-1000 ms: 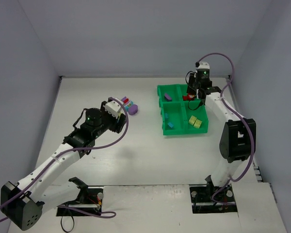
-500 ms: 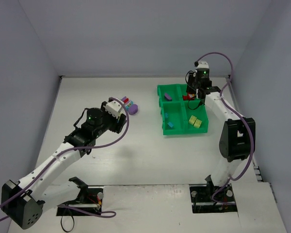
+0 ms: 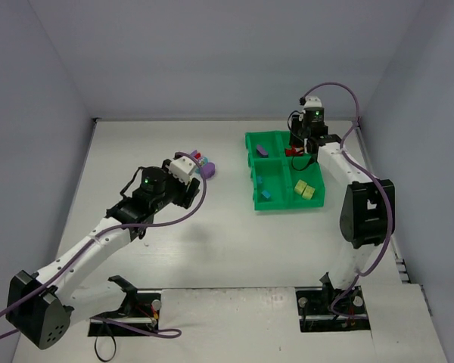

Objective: Sort the legos into containers by color

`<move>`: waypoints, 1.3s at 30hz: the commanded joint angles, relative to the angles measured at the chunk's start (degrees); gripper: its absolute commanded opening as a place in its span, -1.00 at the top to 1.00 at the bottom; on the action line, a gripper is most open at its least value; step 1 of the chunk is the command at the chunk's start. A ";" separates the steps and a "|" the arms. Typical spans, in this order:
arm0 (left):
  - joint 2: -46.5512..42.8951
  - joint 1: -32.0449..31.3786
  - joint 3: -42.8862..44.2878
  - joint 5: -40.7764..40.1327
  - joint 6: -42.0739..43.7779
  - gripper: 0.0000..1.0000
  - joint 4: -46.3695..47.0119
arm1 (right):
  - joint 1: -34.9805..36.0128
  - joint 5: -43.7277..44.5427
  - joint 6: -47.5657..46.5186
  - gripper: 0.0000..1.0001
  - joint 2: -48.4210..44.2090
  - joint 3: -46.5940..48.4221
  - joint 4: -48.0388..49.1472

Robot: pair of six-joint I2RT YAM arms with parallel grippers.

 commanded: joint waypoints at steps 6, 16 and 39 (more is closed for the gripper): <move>2.85 0.35 5.07 0.02 1.44 1.00 3.48 | -0.19 -1.81 -1.56 1.00 -0.32 3.14 4.12; 4.97 0.44 6.30 0.55 1.61 1.00 5.33 | -0.28 -0.93 -3.94 1.00 2.41 4.81 4.20; 3.74 0.44 5.60 0.46 0.47 1.00 4.54 | -0.28 1.00 -6.23 -0.05 9.71 10.79 2.80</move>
